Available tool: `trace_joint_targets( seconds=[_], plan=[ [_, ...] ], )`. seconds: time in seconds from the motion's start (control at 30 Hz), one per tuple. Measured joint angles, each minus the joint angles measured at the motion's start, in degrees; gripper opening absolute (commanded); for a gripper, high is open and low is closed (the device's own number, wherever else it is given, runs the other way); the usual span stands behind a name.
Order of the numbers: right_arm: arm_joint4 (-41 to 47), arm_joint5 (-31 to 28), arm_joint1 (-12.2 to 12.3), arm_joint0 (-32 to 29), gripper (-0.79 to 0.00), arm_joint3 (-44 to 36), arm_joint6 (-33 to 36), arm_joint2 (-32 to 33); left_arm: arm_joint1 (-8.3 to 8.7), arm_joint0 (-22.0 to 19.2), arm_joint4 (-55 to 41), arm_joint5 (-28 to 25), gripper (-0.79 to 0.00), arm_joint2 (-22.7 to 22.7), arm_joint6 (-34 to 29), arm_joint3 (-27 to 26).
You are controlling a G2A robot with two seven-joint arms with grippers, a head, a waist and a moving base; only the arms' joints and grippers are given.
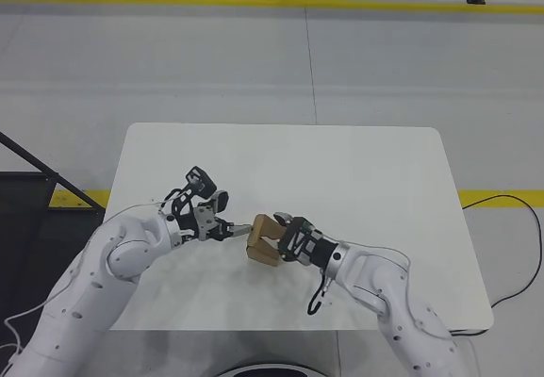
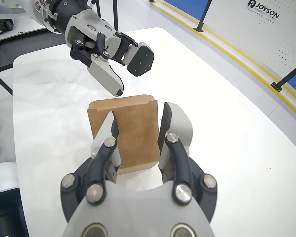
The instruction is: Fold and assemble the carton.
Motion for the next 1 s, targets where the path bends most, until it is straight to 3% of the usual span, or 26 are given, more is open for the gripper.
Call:
trace_joint_targets(
  seconds=[1.0],
  plan=[
    [0.86,-0.05,-0.46,2.15,-0.391,2.64,0.64,-1.61,-0.70,-2.78,1.31,0.83,0.000,3.16,-1.61,3.43]
  ],
)
